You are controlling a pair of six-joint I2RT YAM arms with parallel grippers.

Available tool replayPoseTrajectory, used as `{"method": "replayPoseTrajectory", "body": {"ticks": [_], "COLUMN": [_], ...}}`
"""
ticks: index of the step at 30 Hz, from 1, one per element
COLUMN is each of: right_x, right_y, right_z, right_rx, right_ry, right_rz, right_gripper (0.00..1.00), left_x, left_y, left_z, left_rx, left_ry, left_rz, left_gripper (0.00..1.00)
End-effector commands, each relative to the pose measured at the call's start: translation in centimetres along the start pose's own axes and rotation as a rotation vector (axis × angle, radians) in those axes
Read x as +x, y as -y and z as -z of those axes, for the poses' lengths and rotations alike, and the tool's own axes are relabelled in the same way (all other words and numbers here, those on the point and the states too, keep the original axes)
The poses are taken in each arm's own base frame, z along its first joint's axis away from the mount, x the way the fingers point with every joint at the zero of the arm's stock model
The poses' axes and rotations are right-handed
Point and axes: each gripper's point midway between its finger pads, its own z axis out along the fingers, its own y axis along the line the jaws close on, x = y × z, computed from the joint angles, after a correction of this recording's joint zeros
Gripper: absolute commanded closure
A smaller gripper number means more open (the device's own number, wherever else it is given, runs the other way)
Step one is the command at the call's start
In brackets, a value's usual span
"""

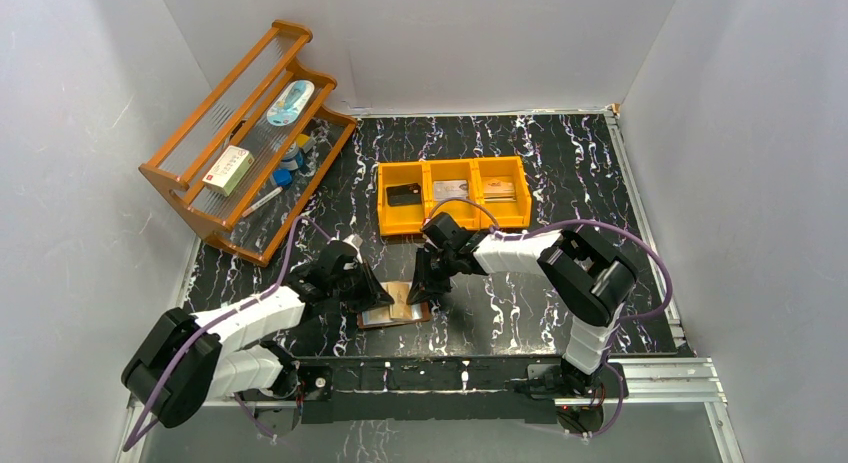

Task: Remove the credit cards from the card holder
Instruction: Remove the credit card from the card holder.

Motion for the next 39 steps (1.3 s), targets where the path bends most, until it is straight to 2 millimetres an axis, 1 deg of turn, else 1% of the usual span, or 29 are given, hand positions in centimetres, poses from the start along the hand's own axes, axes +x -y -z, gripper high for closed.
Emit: {"method": "replayPoseTrajectory", "body": {"ticks": [1,3,5,7,9,12,19,22,25,29,31,33,34,35,37,38,39], "right_x": [1.8,1.7,1.7,1.6,1.4,1.3,1.1,1.0,0.8,0.9,0.9,1.0,1.0,1.0,0.9,0.8,0.5], "right_y": [6.0,6.1,6.4,6.8,7.1,7.1,7.0,6.5,6.0,5.9,6.0,6.0,6.1,6.1,6.2,6.4,6.5], "right_z": [-0.4,-0.4,-0.3,-0.2,0.0,0.1,0.0,0.0,0.0,-0.1,-0.1,-0.1,-0.2,-0.2,-0.1,0.1,0.3], "right_rx": [0.221,0.223,0.230,0.236,0.246,0.247,0.243,0.222,0.204,0.197,0.197,0.196,0.198,0.197,0.207,0.220,0.235], "right_ry": [-0.024,-0.022,-0.019,-0.012,-0.001,0.003,0.003,0.002,0.001,-0.007,-0.007,-0.007,-0.009,-0.008,0.000,0.009,0.023], "right_rz": [-0.054,-0.057,-0.071,-0.085,-0.092,-0.098,-0.095,-0.083,-0.072,-0.072,-0.073,-0.072,-0.073,-0.072,-0.076,-0.075,-0.075], "right_gripper": [0.82,0.82,0.82,0.82,0.82,0.82,0.83,0.83,0.82,0.82,0.82,0.82,0.82,0.82,0.82,0.82,0.82], "left_x": [-0.5,-0.3,-0.5,-0.9,-1.3,-1.4,-1.4,-1.7,-1.6,-1.2,-1.0,-0.9,-0.8,-0.7,-0.8,-1.0,-1.2], "left_y": [1.3,1.4,0.8,-0.1,-0.7,-1.3,-0.7,-0.1,1.1,2.1,2.6,2.7,2.7,2.3,1.2,0.8,0.2], "left_z": [0.2,0.1,0.3,0.7,1.5,2.0,1.8,1.7,1.5,0.9,0.6,0.3,0.2,0.2,0.2,0.5,0.8], "left_rx": [0.063,0.068,0.033,-0.019,-0.047,-0.064,-0.034,-0.018,0.040,0.105,0.134,0.145,0.146,0.123,0.053,0.019,-0.022], "left_ry": [0.014,0.004,0.017,0.053,0.082,0.090,0.066,0.069,0.050,0.016,0.003,-0.007,-0.017,-0.024,-0.016,-0.005,0.011], "left_rz": [-0.017,-0.015,0.001,0.013,0.011,0.012,-0.002,-0.018,-0.026,-0.001,0.011,0.018,0.023,0.030,0.032,0.027,0.022], "left_gripper": [1.00,1.00,1.00,1.00,1.00,1.00,1.00,1.00,0.84,0.75,0.74,0.75,0.78,0.83,0.97,1.00,1.00]}}
